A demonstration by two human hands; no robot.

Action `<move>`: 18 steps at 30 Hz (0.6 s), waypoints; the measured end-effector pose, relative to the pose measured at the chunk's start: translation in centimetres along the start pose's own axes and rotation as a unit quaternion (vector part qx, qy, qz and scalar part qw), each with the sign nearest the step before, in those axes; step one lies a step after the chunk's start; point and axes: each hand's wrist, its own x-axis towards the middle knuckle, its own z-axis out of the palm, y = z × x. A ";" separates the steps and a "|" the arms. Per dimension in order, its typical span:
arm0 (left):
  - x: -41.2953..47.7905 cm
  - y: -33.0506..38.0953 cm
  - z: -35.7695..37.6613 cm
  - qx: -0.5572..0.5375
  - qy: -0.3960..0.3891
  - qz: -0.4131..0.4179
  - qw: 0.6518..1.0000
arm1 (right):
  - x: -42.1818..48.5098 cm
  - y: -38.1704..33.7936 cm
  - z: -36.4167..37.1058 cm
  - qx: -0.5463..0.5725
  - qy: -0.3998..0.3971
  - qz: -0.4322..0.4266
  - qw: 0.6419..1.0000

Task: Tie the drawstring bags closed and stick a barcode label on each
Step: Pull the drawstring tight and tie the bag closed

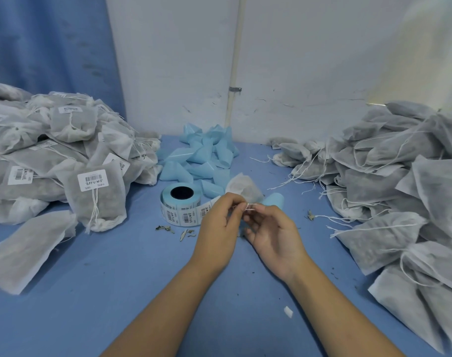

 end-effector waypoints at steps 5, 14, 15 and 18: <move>0.1 0.0 0.0 0.004 0.009 -0.006 1.000 | 0.2 0.1 0.1 0.009 0.019 -0.004 1.000; 0.2 -0.4 0.1 0.037 0.023 -0.011 0.999 | 0.4 0.2 0.1 0.003 0.057 -0.011 0.998; 0.2 -0.4 0.1 0.047 0.021 -0.005 0.999 | 0.3 0.0 0.1 0.014 0.051 0.000 0.999; 0.2 -0.4 0.1 0.059 0.015 0.004 0.998 | 0.3 -0.4 -0.3 0.047 0.035 0.029 0.998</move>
